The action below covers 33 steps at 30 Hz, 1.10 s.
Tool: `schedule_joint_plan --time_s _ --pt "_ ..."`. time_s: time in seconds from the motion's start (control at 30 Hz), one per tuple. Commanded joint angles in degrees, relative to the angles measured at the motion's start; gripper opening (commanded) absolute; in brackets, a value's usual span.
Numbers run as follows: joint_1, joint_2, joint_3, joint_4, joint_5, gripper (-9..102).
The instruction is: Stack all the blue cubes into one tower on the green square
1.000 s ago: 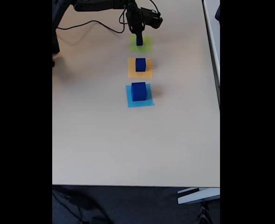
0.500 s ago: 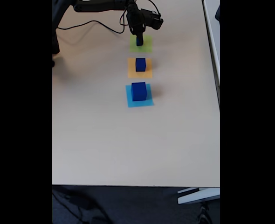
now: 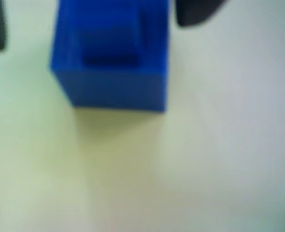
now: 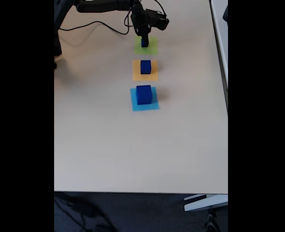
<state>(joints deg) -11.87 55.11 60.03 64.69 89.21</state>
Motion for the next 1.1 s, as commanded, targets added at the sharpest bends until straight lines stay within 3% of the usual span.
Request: schedule_joint_plan --time_s 0.0,1.07 --pt "0.5 5.4 -1.1 0.4 -0.8 18" --pt "0.9 4.8 -5.9 2.1 -4.1 18"
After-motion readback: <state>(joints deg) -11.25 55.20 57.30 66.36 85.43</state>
